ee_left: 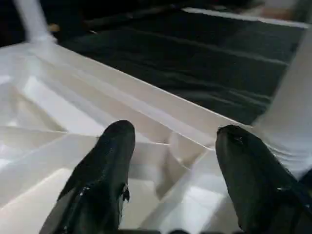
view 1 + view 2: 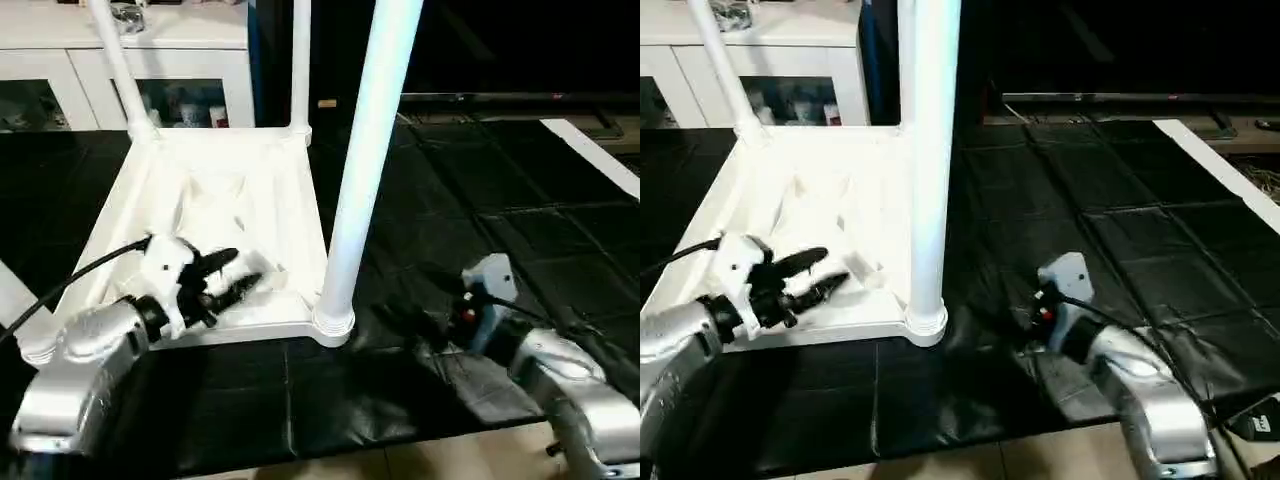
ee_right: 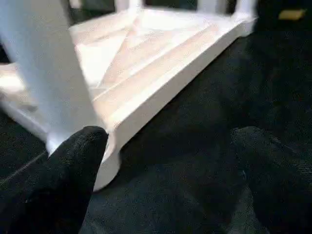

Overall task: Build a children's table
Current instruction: Rotate table base

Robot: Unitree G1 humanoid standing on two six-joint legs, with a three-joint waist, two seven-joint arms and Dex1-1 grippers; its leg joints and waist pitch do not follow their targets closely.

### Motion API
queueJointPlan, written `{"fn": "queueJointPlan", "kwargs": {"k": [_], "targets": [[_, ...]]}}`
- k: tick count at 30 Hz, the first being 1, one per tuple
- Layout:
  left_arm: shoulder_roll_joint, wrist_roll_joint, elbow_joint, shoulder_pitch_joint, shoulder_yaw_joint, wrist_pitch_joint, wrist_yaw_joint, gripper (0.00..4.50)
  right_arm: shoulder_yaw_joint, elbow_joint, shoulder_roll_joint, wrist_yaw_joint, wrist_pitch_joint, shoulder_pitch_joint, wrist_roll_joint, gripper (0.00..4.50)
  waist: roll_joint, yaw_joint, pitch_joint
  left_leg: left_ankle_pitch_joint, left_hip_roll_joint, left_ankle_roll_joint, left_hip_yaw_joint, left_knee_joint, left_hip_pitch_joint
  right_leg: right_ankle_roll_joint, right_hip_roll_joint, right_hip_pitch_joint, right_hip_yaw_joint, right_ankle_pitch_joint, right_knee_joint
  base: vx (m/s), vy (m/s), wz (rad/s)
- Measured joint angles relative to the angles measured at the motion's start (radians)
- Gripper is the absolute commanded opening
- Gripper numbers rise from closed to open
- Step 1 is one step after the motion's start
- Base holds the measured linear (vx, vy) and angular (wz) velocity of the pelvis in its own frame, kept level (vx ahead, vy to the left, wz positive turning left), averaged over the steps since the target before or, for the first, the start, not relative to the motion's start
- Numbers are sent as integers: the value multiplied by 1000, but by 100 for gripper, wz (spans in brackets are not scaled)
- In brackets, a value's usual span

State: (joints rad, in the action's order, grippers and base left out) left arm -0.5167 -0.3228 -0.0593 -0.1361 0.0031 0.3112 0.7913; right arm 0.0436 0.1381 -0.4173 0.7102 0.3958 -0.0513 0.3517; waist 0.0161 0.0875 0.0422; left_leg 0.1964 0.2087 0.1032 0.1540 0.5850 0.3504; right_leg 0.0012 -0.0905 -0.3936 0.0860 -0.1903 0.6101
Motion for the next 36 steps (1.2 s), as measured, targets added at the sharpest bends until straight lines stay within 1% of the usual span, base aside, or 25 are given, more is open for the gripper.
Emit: {"fn": "queueJointPlan", "kwargs": {"k": [2,4,6,7,10,11,13,14,16,17,20,21,25,26,29,30,31,36], "targets": [[-43,-1,6,-18,-40,17,80,308,17,13,-46,51,26,5,5,450,0,0,0,0,0,0,0,0,0,0,0,0,0,0,0,0,0,0],[-97,0,11,-31,-73,36,157,308,26,37,-73,89,49,9,16,450,0,0,0,0,0,0,1,-1,0,-1,0,-1,0,0,0,0,0,0],[-141,2,35,-66,-113,58,236,308,32,64,-96,135,73,13,46,450,1,0,0,0,0,0,1,0,0,-1,0,-1,-1,1,1,0,0,0],[-145,3,42,-81,-122,66,256,308,35,73,-102,148,77,13,50,450,0,0,0,0,0,0,2,0,0,-1,0,-1,-2,1,1,0,0,0],[-148,30,60,-148,-187,84,317,308,49,78,-105,168,72,6,47,450,0,2,0,0,0,0,3,1,-1,-3,0,-1,-3,2,1,0,0,0],[-147,39,67,-160,-208,95,326,281,54,78,-105,170,72,2,46,450,0,1,0,0,0,0,4,1,-2,-4,0,-1,-4,3,1,0,0,0],[-138,62,102,-186,-237,93,335,272,55,77,-105,168,70,2,45,450,-2,1,0,0,0,0,4,1,-2,-4,0,-1,-5,3,1,0,0,0],[-130,91,151,-214,-261,70,339,267,59,77,-105,166,69,2,43,450,-3,0,0,0,0,0,4,1,-2,-4,0,-2,-5,3,2,0,0,0],[-126,117,189,-232,-277,51,341,243,70,78,-102,165,68,2,42,450,-4,-1,0,0,0,0,4,0,-2,-4,1,-2,-5,3,2,0,0,0],[-126,124,200,-235,-286,47,348,236,73,78,-102,164,68,4,41,450,-5,-2,-1,0,0,0,4,1,-2,-5,1,-2,-5,4,2,0,0,0],[-125,144,232,-261,-317,29,373,224,74,78,-103,159,68,6,33,450,-6,-1,-1,0,0,0,4,1,-1,-8,1,-3,-5,6,1,0,0,0],[-124,159,247,-273,-324,15,373,202,74,78,-103,159,68,6,32,450,-6,0,-1,0,0,0,4,1,-1,-8,1,-3,-5,6,1,0,0,0],[-106,203,320,-320,-341,-18,366,184,77,76,-105,155,60,10,20,450,-7,2,0,0,0,0,4,1,-1,-8,0,-3,-5,5,1,0,0,0],[-103,212,340,-333,-350,-29,369,162,81,76,-105,150,57,10,15,450,-7,2,0,0,0,0,4,1,-1,-8,0,-3,-5,6,1,0,0,0],[-96,221,368,-339,-361,-48,383,149,83,76,-105,148,56,11,8,450,-8,1,0,0,0,0,4,1,-1,-8,0,-3,-5,6,1,0,0,0],[-93,221,374,-340,-364,-51,384,127,83,76,-105,148,56,11,8,450,-8,0,0,0,0,0,4,1,-1,-8,1,-3,-5,6,2,0,0,0],[-91,221,381,-341,-366,-52,384,127,83,76,-105,147,56,11,8,450,-8,0,0,0,0,0,4,1,-1,-8,1,-3,-5,6,2,0,0,0],[-83,235,405,-349,-371,-54,404,84,83,63,-107,147,50,11,-6,450,-8,1,0,0,0,0,4,1,-1,-9,0,-3,-6,6,2,0,0,0]]}}
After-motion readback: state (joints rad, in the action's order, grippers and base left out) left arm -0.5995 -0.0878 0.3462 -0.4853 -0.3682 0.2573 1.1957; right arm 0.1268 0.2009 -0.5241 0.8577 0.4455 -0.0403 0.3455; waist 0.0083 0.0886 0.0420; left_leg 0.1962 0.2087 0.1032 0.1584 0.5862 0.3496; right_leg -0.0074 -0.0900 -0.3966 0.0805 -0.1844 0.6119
